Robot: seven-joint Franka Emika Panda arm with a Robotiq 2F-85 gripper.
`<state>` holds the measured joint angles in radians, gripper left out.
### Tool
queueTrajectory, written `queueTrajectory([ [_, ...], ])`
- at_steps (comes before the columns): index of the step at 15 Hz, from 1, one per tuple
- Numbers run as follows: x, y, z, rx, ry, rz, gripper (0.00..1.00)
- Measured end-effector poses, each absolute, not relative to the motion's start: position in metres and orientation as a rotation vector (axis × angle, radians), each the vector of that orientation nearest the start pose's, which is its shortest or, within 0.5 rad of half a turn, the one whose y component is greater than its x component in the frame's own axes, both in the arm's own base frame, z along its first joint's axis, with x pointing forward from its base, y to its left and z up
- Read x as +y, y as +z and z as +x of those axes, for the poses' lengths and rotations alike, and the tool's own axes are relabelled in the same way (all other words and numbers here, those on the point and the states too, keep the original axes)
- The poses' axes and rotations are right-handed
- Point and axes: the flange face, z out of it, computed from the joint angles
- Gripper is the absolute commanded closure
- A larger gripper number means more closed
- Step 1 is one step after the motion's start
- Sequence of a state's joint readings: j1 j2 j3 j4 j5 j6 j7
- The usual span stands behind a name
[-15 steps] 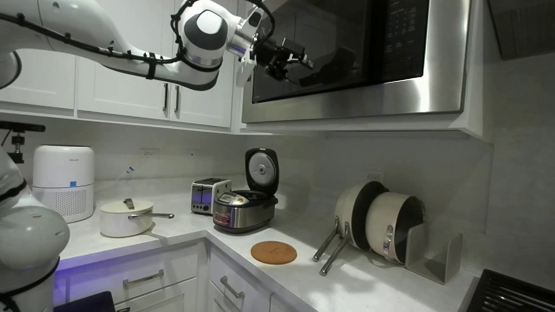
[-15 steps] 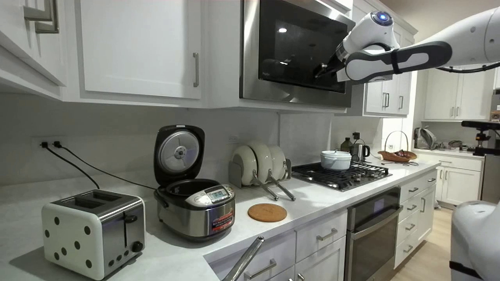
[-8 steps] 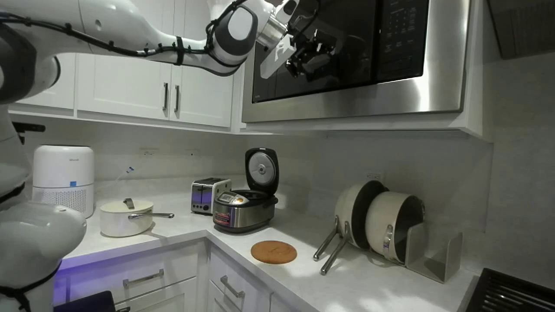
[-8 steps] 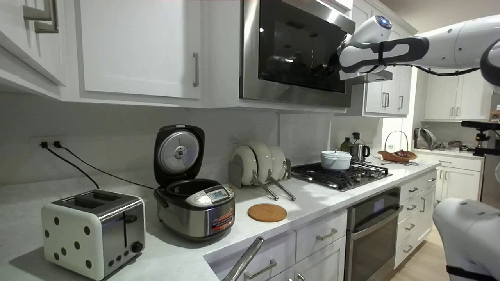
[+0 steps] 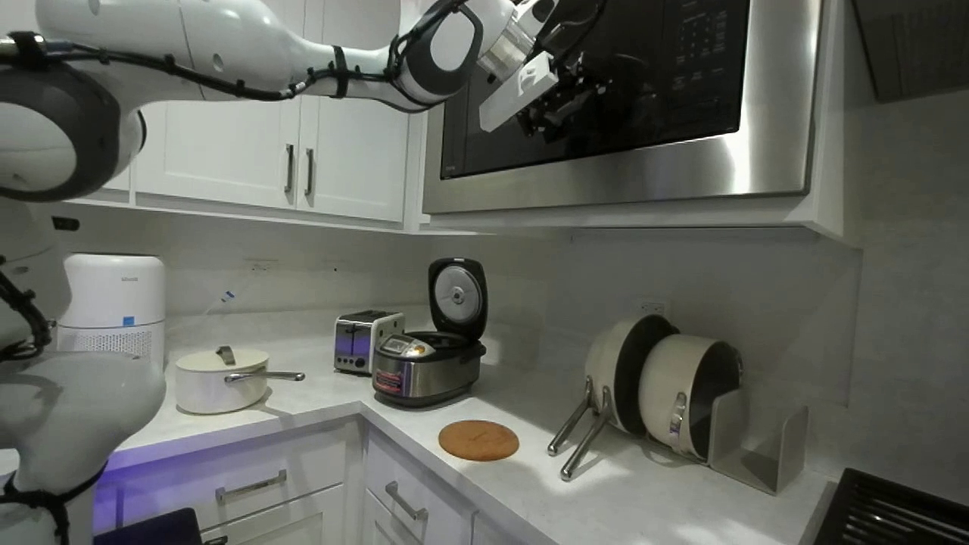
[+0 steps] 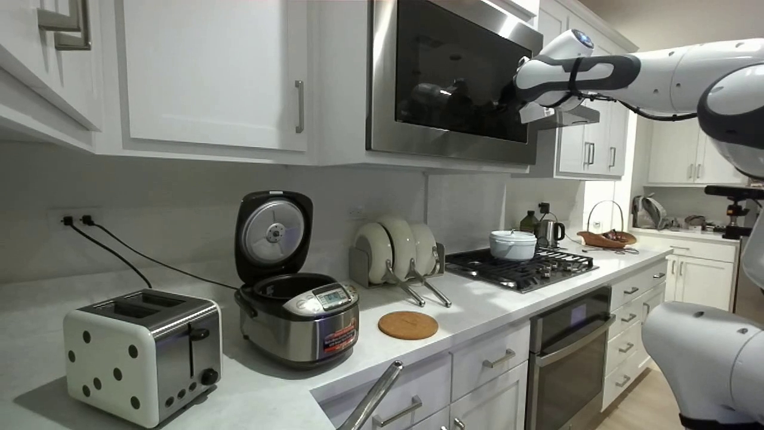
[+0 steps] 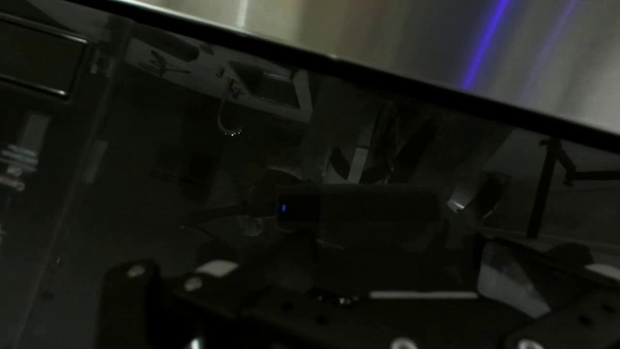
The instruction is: Close the microwave door
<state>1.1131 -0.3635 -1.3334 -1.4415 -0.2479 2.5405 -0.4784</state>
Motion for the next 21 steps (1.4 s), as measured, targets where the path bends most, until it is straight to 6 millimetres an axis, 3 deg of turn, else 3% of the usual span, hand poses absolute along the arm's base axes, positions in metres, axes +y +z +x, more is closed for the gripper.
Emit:
queueTrajectory([
  [4, -0.281, 0.842, 0.499, -0.19, -1.679, -2.966, 0.0],
  [8, -0.248, 0.83, 0.51, -0.183, -1.345, -3.088, 0.0],
  [16, -0.153, 0.82, 0.519, -0.313, -1.005, -3.293, 0.0],
  [21, -0.061, 0.827, 0.51, -0.265, -0.892, -3.359, 0.0],
])
